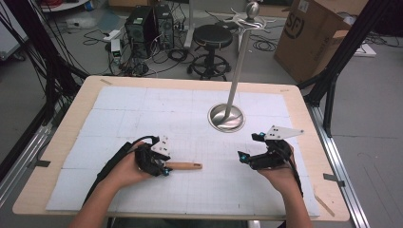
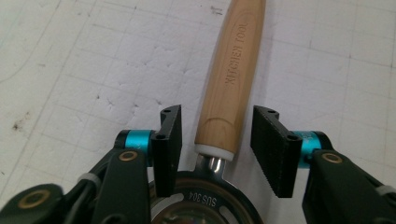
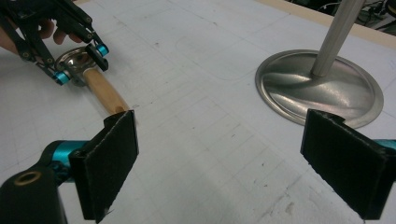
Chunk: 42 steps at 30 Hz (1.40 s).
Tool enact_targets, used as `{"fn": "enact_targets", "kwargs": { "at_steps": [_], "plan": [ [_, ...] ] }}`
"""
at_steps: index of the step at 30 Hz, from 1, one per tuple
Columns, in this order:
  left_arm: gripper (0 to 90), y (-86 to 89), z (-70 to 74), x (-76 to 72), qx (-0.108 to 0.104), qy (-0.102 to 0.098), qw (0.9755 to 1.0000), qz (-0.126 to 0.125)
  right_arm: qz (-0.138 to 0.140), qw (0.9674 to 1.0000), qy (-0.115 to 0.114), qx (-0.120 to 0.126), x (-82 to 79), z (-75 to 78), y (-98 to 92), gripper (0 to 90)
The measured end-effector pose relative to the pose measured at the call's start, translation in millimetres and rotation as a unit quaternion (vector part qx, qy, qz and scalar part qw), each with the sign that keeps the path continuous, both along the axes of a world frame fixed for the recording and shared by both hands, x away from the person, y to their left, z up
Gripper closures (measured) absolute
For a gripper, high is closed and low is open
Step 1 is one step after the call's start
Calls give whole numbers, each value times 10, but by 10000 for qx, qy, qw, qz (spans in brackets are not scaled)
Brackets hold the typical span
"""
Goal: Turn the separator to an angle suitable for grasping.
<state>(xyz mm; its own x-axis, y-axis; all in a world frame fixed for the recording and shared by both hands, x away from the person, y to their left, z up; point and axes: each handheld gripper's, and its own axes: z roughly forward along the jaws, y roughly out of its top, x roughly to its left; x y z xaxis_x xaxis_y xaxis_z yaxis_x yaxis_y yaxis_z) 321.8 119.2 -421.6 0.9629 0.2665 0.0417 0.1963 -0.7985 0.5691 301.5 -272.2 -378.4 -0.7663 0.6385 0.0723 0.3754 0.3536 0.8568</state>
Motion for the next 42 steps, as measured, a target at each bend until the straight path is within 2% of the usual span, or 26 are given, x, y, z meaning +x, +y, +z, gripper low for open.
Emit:
{"fn": "enact_targets", "kwargs": {
  "at_steps": [6,8,13,17,19,25,26,30,34,37,39,42],
  "plan": [
    [604,-14,-30,13,65,126,9999,-37,13,10000,17,-30,18,-23,5,99],
    [606,-22,-31,8,82,161,9998,35,7,10000,54,-33,22,-38,7,99],
    [628,-85,-2,-20,331,96,9994,62,19,9999,93,-92,33,-65,29,99],
    [632,-142,19,-3,525,159,9985,50,18,9999,74,-77,28,-57,33,99],
    [633,-158,30,18,620,219,9978,17,-2,10000,83,-38,25,-47,25,99],
    [632,-195,48,143,773,654,9948,-56,-1,9999,116,-70,45,-69,30,99],
    [632,-202,49,150,794,677,9945,-67,-3,9999,137,-70,49,-73,38,99],
    [634,-265,68,127,1052,556,9928,-123,45,9999,126,-102,58,-75,66,99],
    [640,-267,67,128,1057,553,9928,-124,75,9999,121,-81,61,-65,87,99],
    [651,-277,69,97,1085,417,9930,-222,97,9998,123,-87,73,-66,109,99],
    [677,-269,68,53,1053,271,9935,-329,125,9998,123,-73,80,-62,122,100],
    [688,-205,44,-21,808,16,9962,-317,130,9998,112,-66,85,-50,132,100]
  ]
}}
